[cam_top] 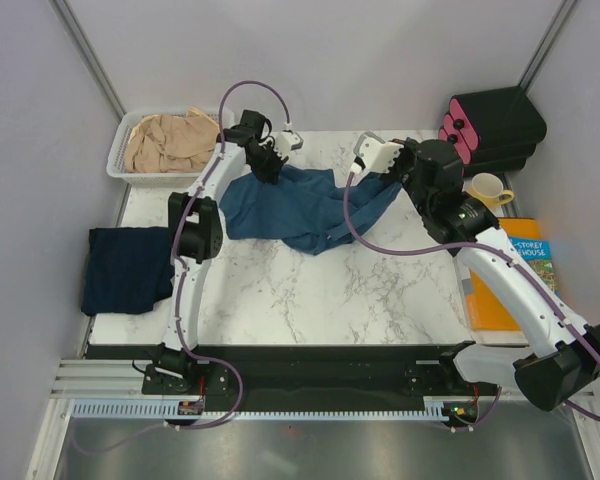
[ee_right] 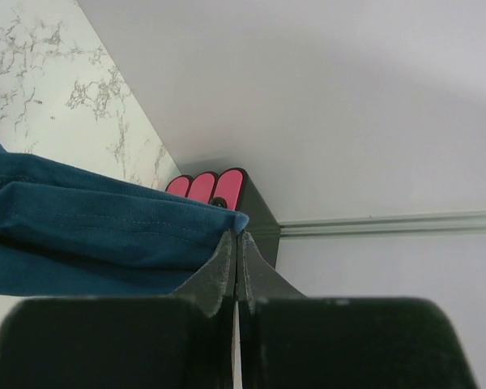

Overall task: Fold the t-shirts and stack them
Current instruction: Flatten out the tshirt

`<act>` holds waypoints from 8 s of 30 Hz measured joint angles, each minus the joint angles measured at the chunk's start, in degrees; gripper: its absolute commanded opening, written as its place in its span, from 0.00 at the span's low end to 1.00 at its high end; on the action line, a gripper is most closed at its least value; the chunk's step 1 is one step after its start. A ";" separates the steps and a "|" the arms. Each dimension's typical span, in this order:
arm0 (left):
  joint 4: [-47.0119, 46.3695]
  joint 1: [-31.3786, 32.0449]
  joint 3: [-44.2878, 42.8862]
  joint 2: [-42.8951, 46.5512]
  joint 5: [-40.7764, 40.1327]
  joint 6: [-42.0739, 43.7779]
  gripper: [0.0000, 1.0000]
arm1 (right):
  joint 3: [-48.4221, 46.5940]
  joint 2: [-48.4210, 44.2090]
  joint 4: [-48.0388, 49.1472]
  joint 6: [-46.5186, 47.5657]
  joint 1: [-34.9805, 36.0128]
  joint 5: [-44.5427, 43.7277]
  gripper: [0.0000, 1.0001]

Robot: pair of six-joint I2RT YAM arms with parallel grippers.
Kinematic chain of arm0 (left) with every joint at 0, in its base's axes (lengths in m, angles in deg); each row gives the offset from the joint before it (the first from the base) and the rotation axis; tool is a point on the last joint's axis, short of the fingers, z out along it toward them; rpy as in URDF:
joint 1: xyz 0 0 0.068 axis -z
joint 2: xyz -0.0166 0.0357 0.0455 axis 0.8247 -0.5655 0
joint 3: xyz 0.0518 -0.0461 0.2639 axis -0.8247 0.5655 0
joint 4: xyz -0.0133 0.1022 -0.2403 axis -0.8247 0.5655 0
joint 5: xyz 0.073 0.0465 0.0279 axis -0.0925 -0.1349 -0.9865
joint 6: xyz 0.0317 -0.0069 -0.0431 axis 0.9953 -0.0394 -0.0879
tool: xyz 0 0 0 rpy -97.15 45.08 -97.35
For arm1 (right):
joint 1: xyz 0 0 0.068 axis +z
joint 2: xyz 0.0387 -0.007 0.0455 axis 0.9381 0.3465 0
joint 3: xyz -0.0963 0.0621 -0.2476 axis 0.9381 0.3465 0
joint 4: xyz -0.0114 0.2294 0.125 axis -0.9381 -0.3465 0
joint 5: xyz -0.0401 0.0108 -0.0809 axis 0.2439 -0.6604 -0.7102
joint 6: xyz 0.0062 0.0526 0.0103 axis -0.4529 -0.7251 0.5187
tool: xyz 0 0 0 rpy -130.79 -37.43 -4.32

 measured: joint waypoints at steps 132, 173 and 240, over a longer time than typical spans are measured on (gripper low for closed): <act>-26.58 -4.37 106.97 95.93 0.00 31.21 0.02 | 21.38 -27.28 -41.62 9.14 -14.14 33.73 0.01; -36.85 -4.79 58.42 41.24 -13.09 17.44 0.02 | 4.13 23.54 -9.09 -23.96 -16.15 26.80 0.00; -33.83 -0.72 35.69 12.15 -27.47 33.81 0.02 | -14.60 51.52 -5.97 -37.38 -22.25 15.80 0.00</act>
